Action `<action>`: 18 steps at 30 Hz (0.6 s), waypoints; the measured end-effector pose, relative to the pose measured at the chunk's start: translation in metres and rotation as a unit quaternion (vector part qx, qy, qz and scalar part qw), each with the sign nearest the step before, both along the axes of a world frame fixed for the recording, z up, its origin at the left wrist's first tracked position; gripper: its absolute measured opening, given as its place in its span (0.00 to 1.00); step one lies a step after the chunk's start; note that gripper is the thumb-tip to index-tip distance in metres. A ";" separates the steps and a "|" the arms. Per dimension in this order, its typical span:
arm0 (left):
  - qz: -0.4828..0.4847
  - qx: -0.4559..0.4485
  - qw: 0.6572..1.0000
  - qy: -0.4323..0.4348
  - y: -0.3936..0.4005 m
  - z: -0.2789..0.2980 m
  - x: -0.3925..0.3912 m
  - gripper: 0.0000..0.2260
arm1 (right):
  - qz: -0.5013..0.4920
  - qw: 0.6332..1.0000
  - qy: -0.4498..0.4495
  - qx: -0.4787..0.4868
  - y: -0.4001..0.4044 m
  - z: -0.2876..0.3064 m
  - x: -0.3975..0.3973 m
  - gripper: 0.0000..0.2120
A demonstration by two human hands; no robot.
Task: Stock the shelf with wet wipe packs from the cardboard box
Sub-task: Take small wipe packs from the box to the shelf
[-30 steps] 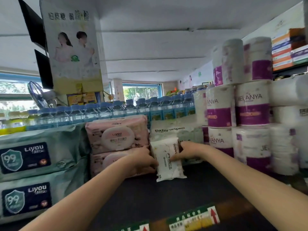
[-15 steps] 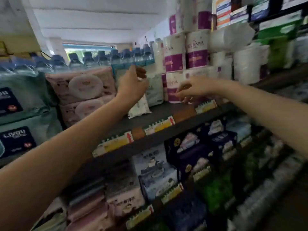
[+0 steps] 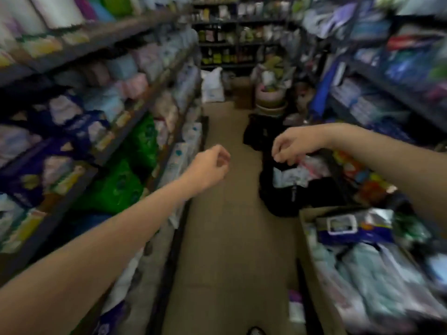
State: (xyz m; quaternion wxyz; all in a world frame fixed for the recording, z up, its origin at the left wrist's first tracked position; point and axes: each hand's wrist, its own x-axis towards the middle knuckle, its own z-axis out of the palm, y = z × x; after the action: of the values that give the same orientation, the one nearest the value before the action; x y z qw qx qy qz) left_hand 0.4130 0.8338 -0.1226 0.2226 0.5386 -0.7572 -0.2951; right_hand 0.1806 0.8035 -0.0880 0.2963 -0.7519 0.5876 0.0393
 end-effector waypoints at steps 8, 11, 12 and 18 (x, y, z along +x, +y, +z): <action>-0.198 0.090 0.974 -0.060 0.013 -0.073 -0.170 0.12 | -0.186 0.968 0.135 0.096 0.092 -0.085 -0.207 0.08; -0.188 0.142 0.970 -0.053 0.012 -0.105 -0.224 0.11 | -0.148 0.965 0.194 0.092 0.114 -0.123 -0.248 0.13; -0.180 0.157 0.969 -0.055 0.014 -0.119 -0.240 0.11 | -0.134 0.963 0.207 0.106 0.119 -0.139 -0.257 0.11; -0.136 0.312 0.937 -0.081 0.038 -0.207 -0.303 0.09 | -0.070 0.957 0.169 0.226 0.127 -0.249 -0.305 0.13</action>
State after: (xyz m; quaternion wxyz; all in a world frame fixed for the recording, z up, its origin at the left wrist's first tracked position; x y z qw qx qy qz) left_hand 0.1102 0.8717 -0.3301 -0.0604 0.4949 -0.7087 -0.4992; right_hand -0.1244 0.9306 -0.3368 0.3568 -0.6047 0.6563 0.2765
